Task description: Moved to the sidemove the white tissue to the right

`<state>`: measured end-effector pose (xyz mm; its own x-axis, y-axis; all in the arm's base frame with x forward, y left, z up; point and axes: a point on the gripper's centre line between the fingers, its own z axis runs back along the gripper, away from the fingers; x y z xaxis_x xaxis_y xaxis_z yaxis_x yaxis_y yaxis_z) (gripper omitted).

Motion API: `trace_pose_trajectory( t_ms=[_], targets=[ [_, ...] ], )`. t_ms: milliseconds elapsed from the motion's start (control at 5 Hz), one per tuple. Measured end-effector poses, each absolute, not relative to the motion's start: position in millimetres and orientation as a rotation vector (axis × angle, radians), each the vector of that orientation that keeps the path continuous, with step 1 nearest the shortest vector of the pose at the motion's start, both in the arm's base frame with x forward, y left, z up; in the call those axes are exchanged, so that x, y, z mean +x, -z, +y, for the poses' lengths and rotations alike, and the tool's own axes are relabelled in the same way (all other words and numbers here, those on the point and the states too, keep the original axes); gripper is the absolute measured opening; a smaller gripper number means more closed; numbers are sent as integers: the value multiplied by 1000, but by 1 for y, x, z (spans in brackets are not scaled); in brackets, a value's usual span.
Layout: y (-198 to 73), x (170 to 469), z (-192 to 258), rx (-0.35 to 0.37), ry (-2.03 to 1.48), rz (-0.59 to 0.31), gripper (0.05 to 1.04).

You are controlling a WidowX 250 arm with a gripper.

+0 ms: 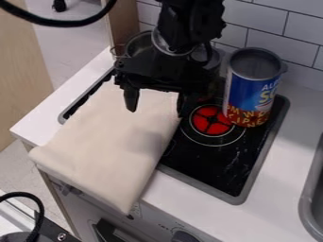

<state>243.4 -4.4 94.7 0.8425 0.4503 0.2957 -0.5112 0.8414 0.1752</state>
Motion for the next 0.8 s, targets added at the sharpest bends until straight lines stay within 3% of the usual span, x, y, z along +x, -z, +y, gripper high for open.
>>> trace_pose_trajectory(
  t_ms=[400,600,800],
  targets=[
    [-88,239,11,261,-418,-176,997],
    [-89,240,32,264,-298,-87,997],
    [-87,234,48,197,-274,-98,972]
  ],
)
